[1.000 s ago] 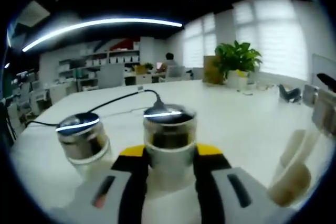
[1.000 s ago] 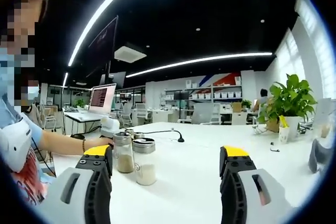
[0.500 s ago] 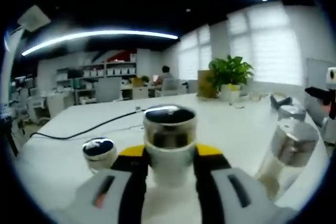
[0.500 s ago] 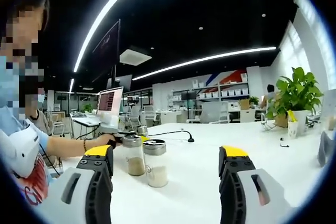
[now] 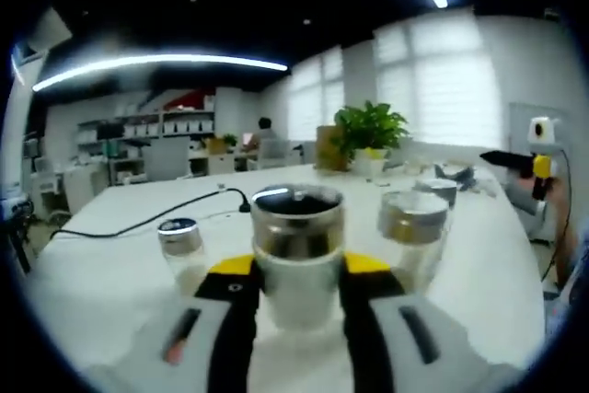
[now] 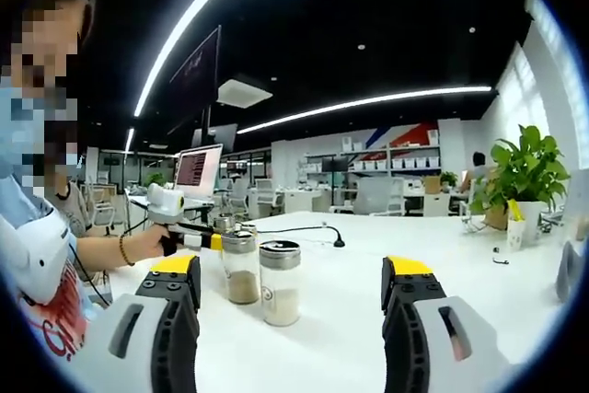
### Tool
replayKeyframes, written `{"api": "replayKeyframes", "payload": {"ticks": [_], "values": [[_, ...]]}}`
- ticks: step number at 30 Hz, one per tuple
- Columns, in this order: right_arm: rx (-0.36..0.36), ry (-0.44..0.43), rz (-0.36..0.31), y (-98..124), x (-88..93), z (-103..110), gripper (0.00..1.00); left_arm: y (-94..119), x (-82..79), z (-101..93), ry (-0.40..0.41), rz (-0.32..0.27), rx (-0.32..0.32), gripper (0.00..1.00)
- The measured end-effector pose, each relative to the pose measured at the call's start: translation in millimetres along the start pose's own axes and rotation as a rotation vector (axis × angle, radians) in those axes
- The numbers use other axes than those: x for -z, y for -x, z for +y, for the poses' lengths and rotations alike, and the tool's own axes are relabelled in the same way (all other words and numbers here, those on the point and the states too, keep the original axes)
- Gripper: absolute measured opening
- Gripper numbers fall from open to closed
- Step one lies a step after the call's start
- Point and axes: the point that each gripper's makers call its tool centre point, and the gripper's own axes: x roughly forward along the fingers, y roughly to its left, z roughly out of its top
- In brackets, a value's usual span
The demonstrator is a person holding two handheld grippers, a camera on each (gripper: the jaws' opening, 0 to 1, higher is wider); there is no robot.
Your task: Rotate the seasoning bottle until the label or dispensing opening points toward the visible target arrow and the bottle remains upright within the marked orientation range
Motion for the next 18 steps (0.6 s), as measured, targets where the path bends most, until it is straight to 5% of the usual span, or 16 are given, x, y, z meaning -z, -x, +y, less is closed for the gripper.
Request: {"api": "replayKeyframes", "payload": {"ticks": [10, 13, 18], "values": [[0.019, 0.013, 0.008, 1, 1.0, -2, 0.82, 10, 29.0, -18.1, 0.024, 0.064, 0.068, 0.35], [0.005, 0.000, -0.001, 1, 1.1, -1, 0.81, 10, 40.7, -21.6, 0.094, 0.098, 0.098, 0.35], [0.065, 0.021, -0.028, 2, -4.0, -10, 0.75, 9, 48.4, -19.3, 0.089, 0.107, 0.093, 0.35]]}}
